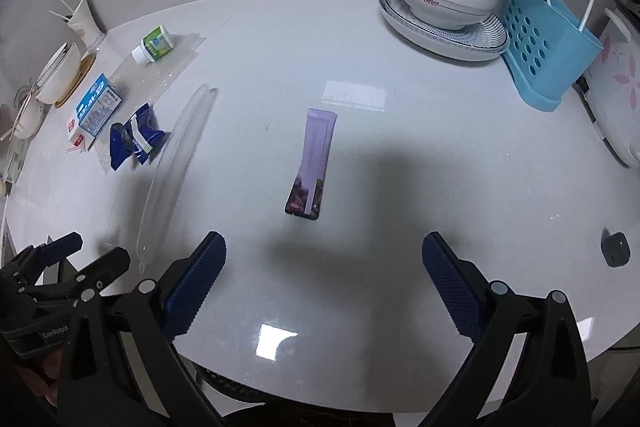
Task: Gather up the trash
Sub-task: 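Raise the left tool to the clear plastic tube while the right tool reaches the purple bar, then close the left tool on the clear tube while the right tool grips the purple bar, then carry the clear tube and purple bar down over the wastebasket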
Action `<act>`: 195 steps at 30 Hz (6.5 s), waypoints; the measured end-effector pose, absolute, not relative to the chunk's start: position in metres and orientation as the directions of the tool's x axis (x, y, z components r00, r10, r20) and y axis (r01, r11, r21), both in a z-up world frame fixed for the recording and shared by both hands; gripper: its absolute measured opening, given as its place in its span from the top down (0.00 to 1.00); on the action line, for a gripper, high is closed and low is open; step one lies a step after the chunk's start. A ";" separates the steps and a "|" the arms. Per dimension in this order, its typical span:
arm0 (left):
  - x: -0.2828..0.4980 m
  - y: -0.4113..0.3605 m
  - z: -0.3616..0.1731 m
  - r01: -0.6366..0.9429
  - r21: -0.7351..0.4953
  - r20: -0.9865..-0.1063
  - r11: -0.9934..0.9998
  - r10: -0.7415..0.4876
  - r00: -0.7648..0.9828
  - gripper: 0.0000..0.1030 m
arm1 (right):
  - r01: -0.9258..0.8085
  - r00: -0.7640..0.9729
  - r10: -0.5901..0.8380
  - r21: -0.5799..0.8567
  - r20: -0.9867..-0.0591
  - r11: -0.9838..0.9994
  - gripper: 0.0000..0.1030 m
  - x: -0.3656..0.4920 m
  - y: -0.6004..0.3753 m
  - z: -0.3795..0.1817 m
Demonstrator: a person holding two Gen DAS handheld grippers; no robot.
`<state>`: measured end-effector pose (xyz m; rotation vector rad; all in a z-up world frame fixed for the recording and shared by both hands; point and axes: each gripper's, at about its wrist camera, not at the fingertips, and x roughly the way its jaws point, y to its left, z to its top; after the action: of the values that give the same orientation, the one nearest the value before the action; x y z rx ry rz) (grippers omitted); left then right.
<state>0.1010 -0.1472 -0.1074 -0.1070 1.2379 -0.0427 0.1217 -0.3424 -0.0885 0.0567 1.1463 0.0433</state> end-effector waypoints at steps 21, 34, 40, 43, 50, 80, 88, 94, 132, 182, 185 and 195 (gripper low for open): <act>0.149 -0.166 -0.138 -0.107 -0.048 -0.978 0.993 -0.025 0.209 0.32 | 0.061 0.238 0.089 0.107 -0.967 0.992 0.40 0.208 -0.346 -0.135; 0.158 -0.180 -0.146 -0.092 -0.040 -0.984 0.995 -0.023 0.179 0.55 | 0.068 0.208 0.001 0.015 -0.978 0.998 0.61 0.226 -0.326 -0.153; 0.164 -0.189 -0.148 -0.075 -0.040 -0.983 0.996 -0.026 0.182 0.72 | 0.067 0.204 -0.021 -0.008 -0.979 0.998 0.81 0.227 -0.317 -0.153; 0.164 -0.190 -0.148 -0.058 -0.041 -0.983 0.997 -0.030 0.182 0.74 | 0.062 0.206 -0.026 -0.013 -0.978 0.998 0.85 0.228 -0.314 -0.153; 0.159 -0.191 -0.137 -0.035 -0.041 -0.975 0.999 -0.032 0.220 0.75 | 0.047 0.211 -0.025 -0.015 -0.977 0.999 0.86 0.218 -0.315 -0.151; 0.114 -0.163 -0.087 0.027 -0.099 -0.939 0.995 -0.102 0.327 0.76 | 0.093 0.312 -0.029 0.000 -0.950 0.996 0.86 0.155 -0.317 -0.096; 0.096 -0.161 -0.072 0.051 -0.108 -0.927 0.993 -0.119 0.356 0.77 | 0.092 0.346 -0.021 0.012 -0.938 0.996 0.86 0.129 -0.313 -0.081; 0.079 -0.157 -0.060 0.065 -0.111 -0.918 0.992 -0.128 0.376 0.77 | 0.077 0.398 -0.037 -0.007 -0.917 0.997 0.86 0.106 -0.306 -0.063; -0.052 -0.071 -0.025 0.017 -0.174 -0.892 0.985 -0.165 0.420 0.77 | -0.123 0.454 0.062 0.007 -0.889 0.992 0.86 0.002 -0.228 -0.057; -0.114 -0.031 -0.192 -0.095 -0.114 -0.971 0.989 -0.091 0.222 0.77 | -0.257 0.311 0.118 0.036 -0.943 0.966 0.86 -0.064 -0.181 -0.197; -0.111 -0.031 -0.206 -0.089 -0.110 -0.974 0.990 -0.090 0.208 0.77 | -0.244 0.296 0.114 0.040 -0.948 0.969 0.86 -0.063 -0.186 -0.208; -0.106 -0.031 -0.235 -0.111 -0.149 -0.977 0.983 -0.129 0.172 0.77 | -0.216 0.270 0.102 0.043 -0.957 0.975 0.86 -0.057 -0.191 -0.222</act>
<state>-0.1060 -0.0314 -0.2353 -0.2031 1.4007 -0.0123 -0.0574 -0.1910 -0.2222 -0.1028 1.2802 0.2151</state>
